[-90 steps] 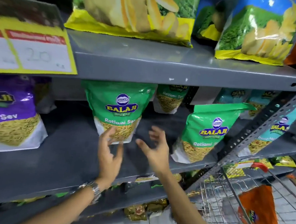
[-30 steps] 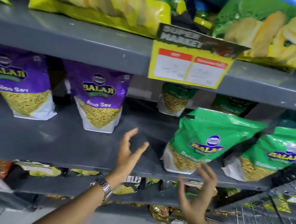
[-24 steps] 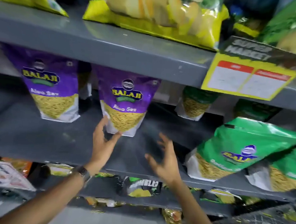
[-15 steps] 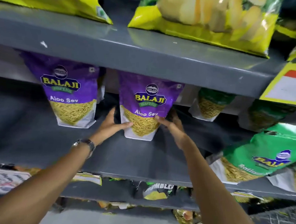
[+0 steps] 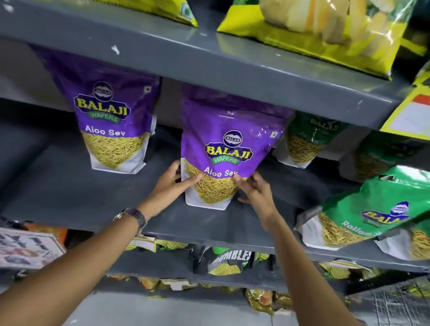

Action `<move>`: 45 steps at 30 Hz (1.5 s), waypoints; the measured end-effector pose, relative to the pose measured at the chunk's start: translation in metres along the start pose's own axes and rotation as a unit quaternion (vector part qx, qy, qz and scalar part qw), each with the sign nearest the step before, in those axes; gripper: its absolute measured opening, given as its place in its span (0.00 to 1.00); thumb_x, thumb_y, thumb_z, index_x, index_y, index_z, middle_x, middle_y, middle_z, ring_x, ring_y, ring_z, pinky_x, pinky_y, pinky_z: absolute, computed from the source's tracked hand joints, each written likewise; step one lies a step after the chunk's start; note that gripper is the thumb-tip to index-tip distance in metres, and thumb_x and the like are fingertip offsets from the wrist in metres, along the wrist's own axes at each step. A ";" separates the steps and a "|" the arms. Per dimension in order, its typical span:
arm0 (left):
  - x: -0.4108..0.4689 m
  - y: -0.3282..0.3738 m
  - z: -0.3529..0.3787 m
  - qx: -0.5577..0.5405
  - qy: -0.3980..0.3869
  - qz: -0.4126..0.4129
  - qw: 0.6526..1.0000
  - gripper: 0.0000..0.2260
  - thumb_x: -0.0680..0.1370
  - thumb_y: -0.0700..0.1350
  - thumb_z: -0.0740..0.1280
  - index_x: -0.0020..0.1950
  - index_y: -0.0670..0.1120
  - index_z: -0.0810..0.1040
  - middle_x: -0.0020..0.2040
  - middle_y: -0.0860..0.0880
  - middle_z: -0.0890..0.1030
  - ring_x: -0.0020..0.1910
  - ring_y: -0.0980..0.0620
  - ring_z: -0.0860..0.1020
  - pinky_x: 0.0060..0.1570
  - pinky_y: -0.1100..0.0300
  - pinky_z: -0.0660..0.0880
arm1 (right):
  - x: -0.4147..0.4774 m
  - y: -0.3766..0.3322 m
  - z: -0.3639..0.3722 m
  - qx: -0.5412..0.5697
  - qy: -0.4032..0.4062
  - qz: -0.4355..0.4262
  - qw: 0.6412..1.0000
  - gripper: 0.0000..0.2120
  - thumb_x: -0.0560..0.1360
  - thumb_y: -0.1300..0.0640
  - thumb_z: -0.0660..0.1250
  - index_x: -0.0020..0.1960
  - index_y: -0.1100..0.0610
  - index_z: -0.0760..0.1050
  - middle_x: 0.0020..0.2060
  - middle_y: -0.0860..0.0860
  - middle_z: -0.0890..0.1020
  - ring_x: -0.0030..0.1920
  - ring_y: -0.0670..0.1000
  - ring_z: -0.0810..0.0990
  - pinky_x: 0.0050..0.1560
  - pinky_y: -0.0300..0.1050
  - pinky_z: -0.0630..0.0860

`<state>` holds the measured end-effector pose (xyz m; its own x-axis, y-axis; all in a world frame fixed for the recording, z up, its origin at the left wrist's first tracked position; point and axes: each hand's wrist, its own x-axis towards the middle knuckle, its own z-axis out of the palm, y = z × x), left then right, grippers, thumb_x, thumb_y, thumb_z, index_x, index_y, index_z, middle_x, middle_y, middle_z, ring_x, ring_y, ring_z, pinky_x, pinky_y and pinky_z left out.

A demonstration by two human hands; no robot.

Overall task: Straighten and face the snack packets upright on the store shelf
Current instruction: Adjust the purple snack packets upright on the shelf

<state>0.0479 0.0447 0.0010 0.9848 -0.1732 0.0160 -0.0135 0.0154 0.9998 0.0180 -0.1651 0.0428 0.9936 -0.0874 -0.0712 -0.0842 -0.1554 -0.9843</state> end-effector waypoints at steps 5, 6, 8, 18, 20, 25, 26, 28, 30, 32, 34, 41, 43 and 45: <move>-0.029 -0.001 0.000 0.007 -0.005 -0.008 1.000 0.24 0.63 0.60 0.73 0.56 0.57 0.74 0.57 0.53 0.82 0.58 0.55 0.79 0.57 0.58 0.75 | -0.030 0.012 0.002 0.007 0.040 -0.015 0.999 0.03 0.73 0.54 0.68 0.47 0.50 0.76 0.39 0.46 0.81 0.38 0.39 0.80 0.41 0.45 0.77; -0.033 -0.003 0.000 0.012 -0.002 -0.008 1.000 0.26 0.62 0.61 0.72 0.58 0.56 0.74 0.57 0.53 0.82 0.58 0.55 0.79 0.58 0.58 0.75 | -0.035 0.012 0.002 0.003 0.043 -0.014 0.999 0.04 0.73 0.54 0.68 0.47 0.50 0.76 0.37 0.45 0.81 0.37 0.40 0.79 0.42 0.46 0.77; -0.041 -0.005 0.000 0.022 0.004 -0.012 1.000 0.30 0.62 0.63 0.72 0.61 0.53 0.73 0.58 0.52 0.81 0.59 0.54 0.78 0.60 0.56 0.74 | -0.044 0.014 0.003 -0.001 0.046 -0.015 0.999 0.05 0.73 0.53 0.69 0.48 0.52 0.76 0.35 0.45 0.80 0.37 0.41 0.79 0.42 0.48 0.77; -0.063 -0.004 0.006 -0.002 0.013 -0.025 1.000 0.30 0.60 0.65 0.74 0.58 0.55 0.74 0.58 0.54 0.82 0.60 0.56 0.78 0.63 0.51 0.73 | -0.067 0.019 0.003 0.008 0.043 -0.028 0.999 0.08 0.73 0.53 0.68 0.49 0.55 0.76 0.27 0.37 0.78 0.33 0.37 0.77 0.40 0.44 0.76; -0.065 -0.004 0.006 0.003 0.009 -0.023 1.000 0.29 0.61 0.64 0.74 0.58 0.55 0.74 0.57 0.54 0.82 0.59 0.57 0.78 0.63 0.51 0.73 | -0.066 0.019 0.003 0.009 0.039 -0.035 0.999 0.08 0.73 0.52 0.68 0.49 0.55 0.76 0.27 0.36 0.78 0.34 0.37 0.77 0.41 0.44 0.75; -0.065 -0.002 0.003 0.024 -0.001 -0.026 0.999 0.28 0.64 0.62 0.72 0.61 0.55 0.72 0.59 0.54 0.81 0.60 0.58 0.77 0.64 0.53 0.72 | -0.068 0.020 0.009 0.048 0.058 -0.046 0.996 0.13 0.72 0.51 0.70 0.53 0.55 0.75 0.39 0.39 0.81 0.47 0.48 0.79 0.44 0.33 0.76; -0.065 -0.002 0.002 0.023 -0.001 -0.027 0.999 0.29 0.64 0.62 0.72 0.62 0.54 0.71 0.60 0.54 0.80 0.62 0.57 0.76 0.64 0.55 0.72 | -0.072 0.022 0.012 0.033 0.110 -0.068 0.991 0.19 0.70 0.47 0.70 0.57 0.54 0.73 0.48 0.41 0.80 0.54 0.49 0.78 0.52 0.36 0.75; -0.068 -0.004 -0.003 0.009 0.027 -0.015 0.999 0.29 0.67 0.56 0.74 0.66 0.51 0.69 0.65 0.52 0.76 0.65 0.56 0.73 0.63 0.61 0.71 | -0.087 0.031 0.024 -0.067 0.250 -0.182 0.949 0.27 0.69 0.44 0.69 0.63 0.55 0.69 0.58 0.47 0.76 0.63 0.51 0.73 0.63 0.47 0.69; -0.071 -0.007 -0.015 -0.011 0.086 0.013 0.996 0.25 0.72 0.47 0.73 0.66 0.50 0.69 0.66 0.50 0.74 0.66 0.55 0.72 0.59 0.66 0.72 | -0.104 0.034 0.046 -0.132 0.234 -0.304 0.914 0.24 0.69 0.50 0.68 0.62 0.55 0.69 0.59 0.52 0.74 0.62 0.54 0.73 0.62 0.50 0.69; -0.070 -0.008 -0.038 -0.037 0.157 0.050 0.986 0.20 0.73 0.41 0.71 0.63 0.49 0.71 0.62 0.48 0.76 0.64 0.52 0.74 0.57 0.66 0.73 | -0.111 0.029 0.078 -0.165 0.071 -0.361 0.915 0.21 0.69 0.56 0.67 0.61 0.51 0.67 0.58 0.49 0.73 0.61 0.52 0.73 0.60 0.50 0.71; -0.065 -0.009 -0.072 -0.079 0.233 0.082 0.966 0.15 0.74 0.40 0.70 0.59 0.50 0.72 0.57 0.49 0.77 0.60 0.49 0.75 0.58 0.62 0.73 | -0.102 0.027 0.114 -0.216 -0.051 -0.361 0.906 0.23 0.70 0.57 0.67 0.63 0.51 0.66 0.60 0.48 0.73 0.64 0.50 0.71 0.63 0.50 0.70; -0.037 0.007 -0.133 -0.066 0.354 0.038 0.932 0.22 0.77 0.50 0.65 0.70 0.49 0.65 0.71 0.48 0.67 0.70 0.50 0.67 0.70 0.43 0.64 | -0.051 -0.005 0.177 -0.027 0.019 -0.087 0.996 0.40 0.67 0.51 0.69 0.73 0.59 0.56 0.71 0.55 0.65 0.72 0.50 0.62 0.73 0.47 0.59; -0.029 0.018 -0.131 -0.057 0.320 0.006 0.946 0.27 0.76 0.57 0.64 0.73 0.52 0.62 0.74 0.50 0.65 0.71 0.52 0.66 0.70 0.47 0.65 | -0.023 -0.022 0.176 0.100 0.054 -0.007 0.993 0.38 0.70 0.59 0.71 0.74 0.59 0.54 0.72 0.57 0.64 0.71 0.52 0.64 0.71 0.46 0.64; 0.000 0.006 -0.204 -0.050 0.301 -0.010 0.952 0.28 0.75 0.62 0.62 0.73 0.55 0.62 0.71 0.54 0.68 0.69 0.52 0.69 0.65 0.51 0.68 | 0.030 -0.033 0.245 0.144 0.029 0.030 0.989 0.33 0.74 0.62 0.67 0.74 0.60 0.55 0.68 0.57 0.67 0.66 0.51 0.68 0.62 0.37 0.69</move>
<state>0.0835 0.2460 0.0047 0.9063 0.4203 -0.0438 -0.0062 0.1167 0.9931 0.0689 0.0780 0.0333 0.9808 -0.1455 -0.1295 -0.1097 0.1368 -0.9845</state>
